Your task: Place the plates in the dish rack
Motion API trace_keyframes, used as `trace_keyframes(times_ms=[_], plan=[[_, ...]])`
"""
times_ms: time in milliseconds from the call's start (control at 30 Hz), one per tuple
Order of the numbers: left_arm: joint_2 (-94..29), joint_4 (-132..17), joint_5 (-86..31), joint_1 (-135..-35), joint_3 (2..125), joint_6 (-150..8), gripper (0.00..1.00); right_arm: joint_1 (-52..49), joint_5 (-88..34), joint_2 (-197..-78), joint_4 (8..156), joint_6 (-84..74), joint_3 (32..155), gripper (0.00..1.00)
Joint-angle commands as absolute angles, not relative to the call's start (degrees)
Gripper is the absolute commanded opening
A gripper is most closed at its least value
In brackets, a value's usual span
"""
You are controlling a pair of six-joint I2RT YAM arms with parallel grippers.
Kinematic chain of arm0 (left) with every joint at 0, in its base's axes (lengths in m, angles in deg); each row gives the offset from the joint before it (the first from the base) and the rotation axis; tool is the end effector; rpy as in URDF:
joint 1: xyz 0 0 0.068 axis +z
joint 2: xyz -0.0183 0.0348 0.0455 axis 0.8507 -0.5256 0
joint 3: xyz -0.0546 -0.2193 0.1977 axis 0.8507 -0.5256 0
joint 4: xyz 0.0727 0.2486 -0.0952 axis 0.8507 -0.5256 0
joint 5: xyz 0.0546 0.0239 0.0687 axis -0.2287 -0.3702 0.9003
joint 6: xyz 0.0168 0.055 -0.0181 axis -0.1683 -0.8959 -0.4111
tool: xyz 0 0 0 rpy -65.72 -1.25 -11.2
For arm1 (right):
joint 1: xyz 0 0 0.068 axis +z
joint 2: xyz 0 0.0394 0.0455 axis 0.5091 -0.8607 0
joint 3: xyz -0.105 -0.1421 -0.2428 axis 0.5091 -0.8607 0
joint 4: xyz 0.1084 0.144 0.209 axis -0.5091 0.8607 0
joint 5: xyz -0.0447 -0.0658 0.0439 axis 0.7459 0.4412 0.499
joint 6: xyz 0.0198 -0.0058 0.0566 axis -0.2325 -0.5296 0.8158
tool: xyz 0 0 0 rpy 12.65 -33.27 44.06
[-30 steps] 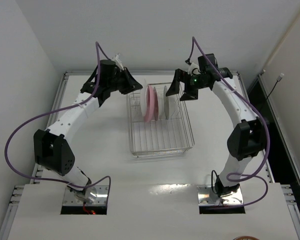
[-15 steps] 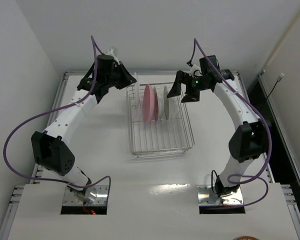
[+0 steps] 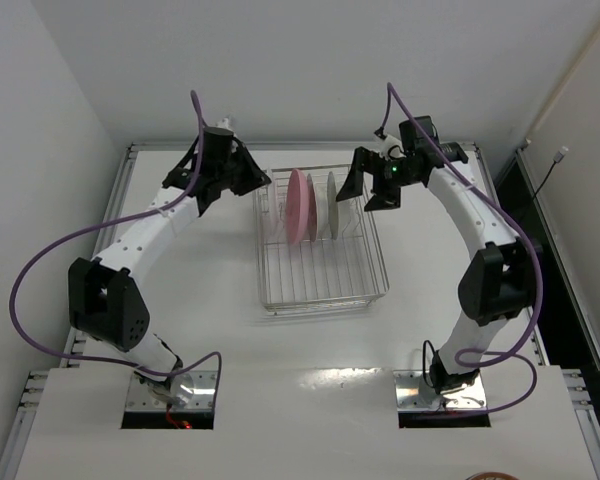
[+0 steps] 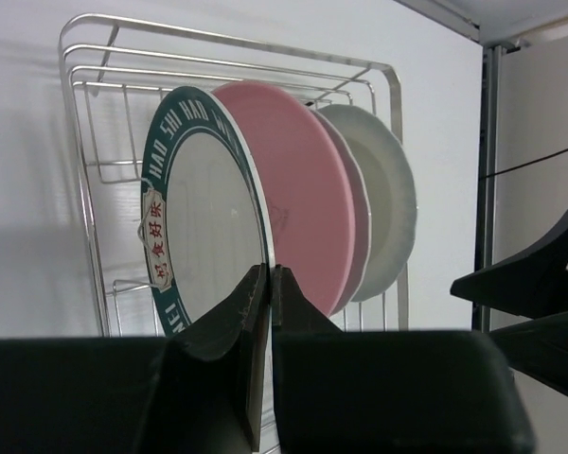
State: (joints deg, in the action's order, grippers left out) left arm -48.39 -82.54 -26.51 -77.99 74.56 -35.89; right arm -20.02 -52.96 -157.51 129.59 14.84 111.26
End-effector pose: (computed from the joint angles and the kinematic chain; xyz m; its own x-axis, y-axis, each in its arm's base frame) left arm 0.3679 -0.1379 0.3702 -0.6476 -0.5319 -0.5455 -0.0454 0.7416 -0.6693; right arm 0.3947 0.0986 0.3321 -0.9320 0.2090 -0.2960 -0.0402 0.7523 0.6576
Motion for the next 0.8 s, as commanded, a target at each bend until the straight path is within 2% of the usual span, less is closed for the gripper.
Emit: trace_keyframes(times_ms=[0,167,233,267,367,400,433,500,633,733,767], plan=[[-45.7,-77.6,-26.0,-77.9,74.0,-34.9,0.00,-20.3,-53.8,-154.3,128.8,13.7,111.4,1.00],[-46.7,-77.6,-27.0,-77.9,73.3,-33.9,0.00,-20.3,-53.8,-153.3,128.8,13.2,110.9,1.00],[-46.7,-77.6,-27.0,-77.9,74.0,-34.4,0.11,-20.3,-53.8,-153.3,129.4,13.2,110.3,1.00],[-46.7,-77.6,-27.7,-77.9,74.8,-35.1,0.22,-20.3,-53.8,-153.3,129.4,13.2,110.3,1.00],[-46.7,-76.1,-29.4,-77.9,76.2,-35.1,0.39,-20.3,-53.8,-153.3,129.4,13.2,110.3,1.00],[-46.7,-75.2,-30.2,-77.9,77.1,-35.1,0.49,-20.3,-53.8,-153.3,129.4,13.2,110.3,1.00],[-46.7,-75.2,-30.2,-77.9,77.7,-35.1,0.53,-20.3,-53.8,-153.3,129.4,13.2,110.3,1.00],[-46.7,-75.2,-31.6,-77.9,79.1,-35.1,0.58,-20.3,-53.8,-153.3,129.4,13.2,110.3,1.00],[-46.1,-76.5,-29.5,-77.9,85.5,-36.6,0.58,-20.3,-49.2,-153.3,131.8,13.2,112.2,1.00],[-42.5,-78.9,-21.7,-77.9,87.1,-40.2,0.59,-20.3,-44.4,-152.8,134.1,13.2,114.2,1.00],[-40.3,-79.8,-18.5,-77.9,86.6,-41.7,0.64,-20.8,-42.7,-152.8,134.8,12.7,114.2,1.00]])
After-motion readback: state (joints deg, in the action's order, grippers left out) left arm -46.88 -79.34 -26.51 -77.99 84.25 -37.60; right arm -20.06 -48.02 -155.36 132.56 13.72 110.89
